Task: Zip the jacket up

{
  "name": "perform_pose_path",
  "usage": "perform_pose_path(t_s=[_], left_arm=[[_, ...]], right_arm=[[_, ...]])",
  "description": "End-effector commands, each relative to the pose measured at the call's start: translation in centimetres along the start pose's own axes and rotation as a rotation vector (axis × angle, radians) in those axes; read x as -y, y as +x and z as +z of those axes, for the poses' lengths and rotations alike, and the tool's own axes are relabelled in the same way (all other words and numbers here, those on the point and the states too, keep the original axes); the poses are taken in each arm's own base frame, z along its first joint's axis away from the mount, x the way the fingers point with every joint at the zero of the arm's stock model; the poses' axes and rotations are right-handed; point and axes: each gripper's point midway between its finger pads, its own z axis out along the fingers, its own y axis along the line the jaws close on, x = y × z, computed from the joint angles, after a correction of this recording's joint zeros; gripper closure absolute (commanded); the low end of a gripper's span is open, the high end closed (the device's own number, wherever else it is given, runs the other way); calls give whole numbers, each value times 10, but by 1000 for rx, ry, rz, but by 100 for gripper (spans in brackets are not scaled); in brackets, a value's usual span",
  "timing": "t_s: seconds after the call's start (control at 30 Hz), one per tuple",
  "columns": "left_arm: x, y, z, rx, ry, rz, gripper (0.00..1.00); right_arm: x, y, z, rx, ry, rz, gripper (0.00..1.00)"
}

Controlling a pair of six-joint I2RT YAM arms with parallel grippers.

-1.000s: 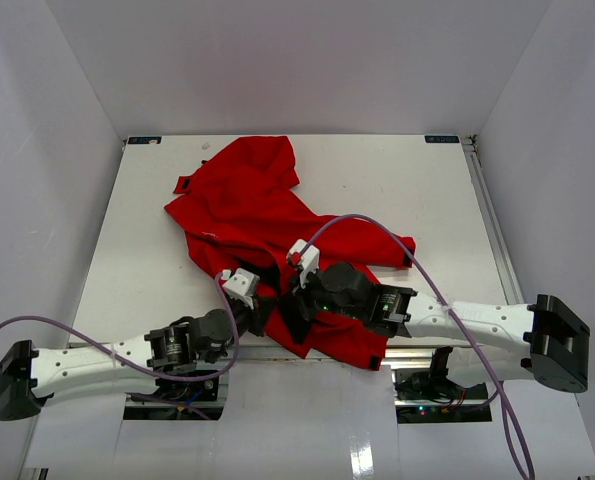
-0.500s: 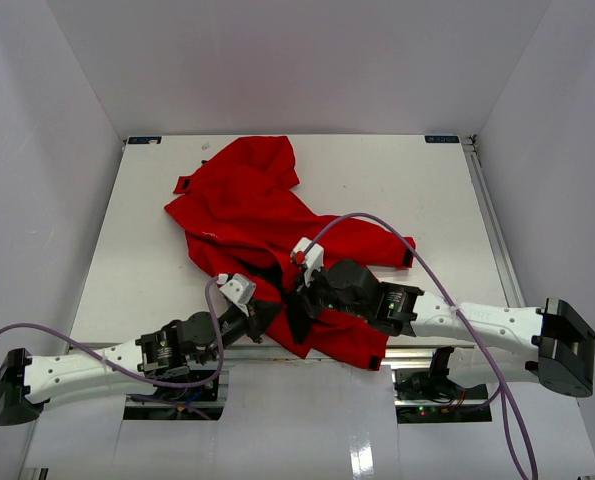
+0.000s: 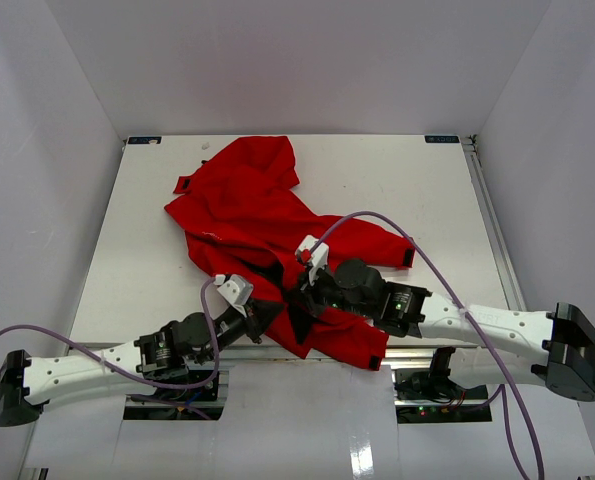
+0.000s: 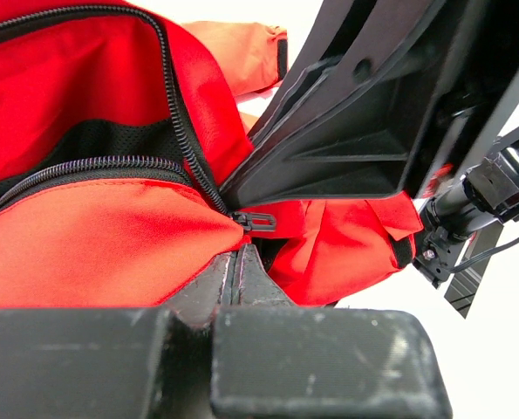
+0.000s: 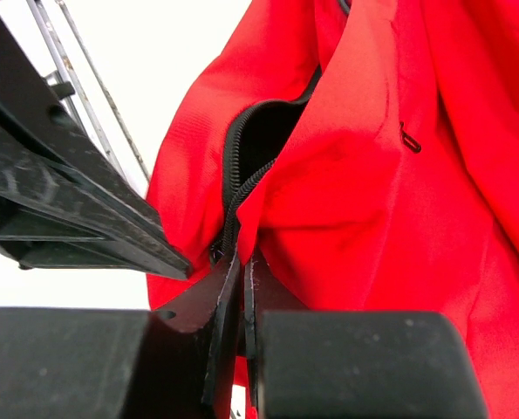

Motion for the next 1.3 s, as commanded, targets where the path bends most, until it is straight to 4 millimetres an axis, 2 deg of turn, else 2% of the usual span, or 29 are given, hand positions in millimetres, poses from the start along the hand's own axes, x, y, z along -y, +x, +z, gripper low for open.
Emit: perform_pose_path(t_s=[0.0, 0.33, 0.87, 1.27], left_arm=[[16, 14, 0, -56, 90, 9, 100], [26, 15, 0, -61, 149, 14, 100], [31, 22, 2, -84, 172, 23, 100], [33, 25, 3, -96, 183, 29, 100]], right_arm=[[2, -54, -9, 189, 8, 14, 92], [7, -54, -3, 178, 15, 17, 92], [7, -69, 1, 189, -16, 36, 92], [16, -86, -1, 225, 11, 83, 92]])
